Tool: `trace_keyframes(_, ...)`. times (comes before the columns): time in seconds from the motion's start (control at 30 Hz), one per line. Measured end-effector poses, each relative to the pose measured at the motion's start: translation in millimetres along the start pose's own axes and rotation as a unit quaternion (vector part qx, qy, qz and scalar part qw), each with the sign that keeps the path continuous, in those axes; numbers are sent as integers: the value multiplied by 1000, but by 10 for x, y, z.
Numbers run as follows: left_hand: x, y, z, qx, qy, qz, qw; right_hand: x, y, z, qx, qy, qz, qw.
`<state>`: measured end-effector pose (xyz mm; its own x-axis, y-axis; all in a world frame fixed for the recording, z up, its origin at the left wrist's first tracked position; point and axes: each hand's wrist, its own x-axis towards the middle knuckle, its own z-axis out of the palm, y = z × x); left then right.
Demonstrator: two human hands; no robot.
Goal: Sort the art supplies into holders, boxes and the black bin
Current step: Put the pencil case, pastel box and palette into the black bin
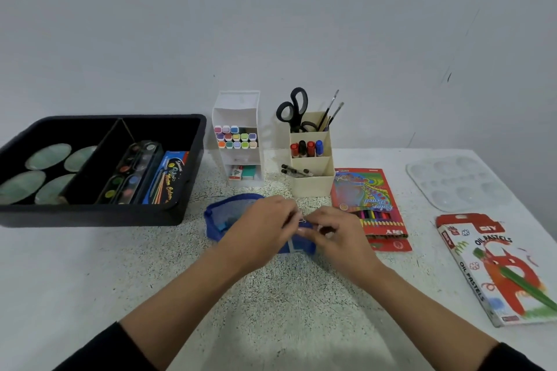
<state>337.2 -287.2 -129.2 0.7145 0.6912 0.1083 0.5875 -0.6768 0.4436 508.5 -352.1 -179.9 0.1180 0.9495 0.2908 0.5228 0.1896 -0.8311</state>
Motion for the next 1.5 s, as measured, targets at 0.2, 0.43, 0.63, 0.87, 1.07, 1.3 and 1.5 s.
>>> trace_keyframes(0.2,34,-162,-205,-38,17,-124,991,119,-64,-57,81,44,13,996)
trace_keyframes(0.43,-367,-683,-584,119,113,-131,978,299,156,-224,150,135,127,971)
trace_keyframes(0.63,-574,-877,-494,118,73,-129,982,281,159,20,150,101,151,972)
trace_keyframes(0.87,-414,-760,-467,32,19,-30,999,230,59,26,147,35,136,979)
trace_keyframes(1.07,-78,-748,-164,119,-71,-28,990,232,79,9,37,39,144,988)
trace_keyframes(1.3,77,-929,53,97,-130,-35,986,123,122,-29,-129,6,158,979)
trace_keyframes(1.5,239,-489,251,11,-34,80,996,-51,120,-395,-154,124,106,974)
